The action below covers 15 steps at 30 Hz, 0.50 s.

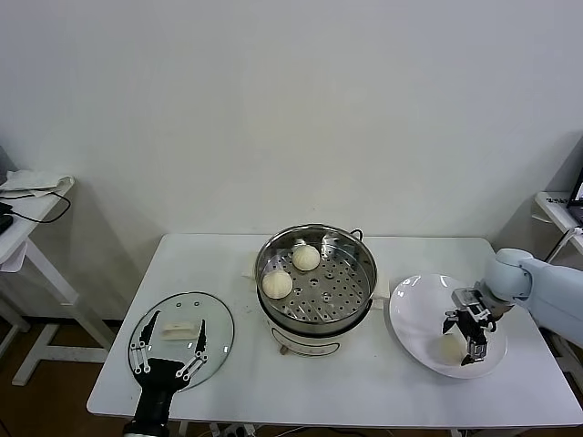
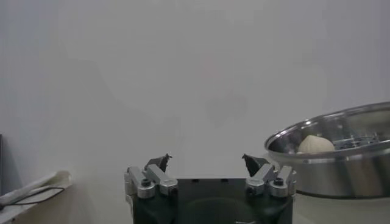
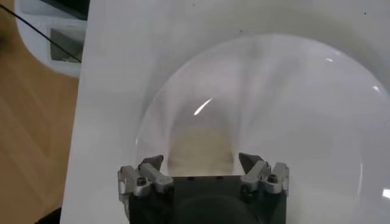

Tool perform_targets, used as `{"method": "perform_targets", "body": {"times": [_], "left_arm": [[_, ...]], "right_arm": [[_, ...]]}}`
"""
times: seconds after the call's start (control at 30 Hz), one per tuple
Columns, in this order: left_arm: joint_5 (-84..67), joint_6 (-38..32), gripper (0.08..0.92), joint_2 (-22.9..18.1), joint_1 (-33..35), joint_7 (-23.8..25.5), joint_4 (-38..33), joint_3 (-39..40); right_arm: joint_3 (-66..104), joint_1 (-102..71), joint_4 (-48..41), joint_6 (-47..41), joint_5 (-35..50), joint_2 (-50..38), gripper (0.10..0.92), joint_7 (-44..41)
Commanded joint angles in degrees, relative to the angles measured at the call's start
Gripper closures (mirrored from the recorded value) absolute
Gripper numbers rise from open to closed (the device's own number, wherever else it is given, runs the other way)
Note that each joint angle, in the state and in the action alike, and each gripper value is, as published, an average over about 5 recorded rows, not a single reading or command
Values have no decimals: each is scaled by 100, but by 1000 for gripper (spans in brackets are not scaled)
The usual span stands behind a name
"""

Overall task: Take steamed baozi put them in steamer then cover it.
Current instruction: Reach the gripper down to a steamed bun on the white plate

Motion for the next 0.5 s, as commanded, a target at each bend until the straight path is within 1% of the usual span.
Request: {"method": "perform_targets", "body": {"times": [0.03,0.2,0.4,0.5], "left_arm": [[-49,23,177,5,-10,-3,-10,-16],[-134,59,177,15,-22,-4,-50,-36],[-338,156,177,47,-43,-6,-95,-20],[-404,205,177,75,-50,-8,-144,-22]], "right_arm": [[142,-219,-26,-17,-77,6,268,102],[80,-50,63,-22,-51,-22,351,103],[-189,675,276,32,200,-85,381,50],[-384,1269,435,187,329,-59,389,-124]]}}
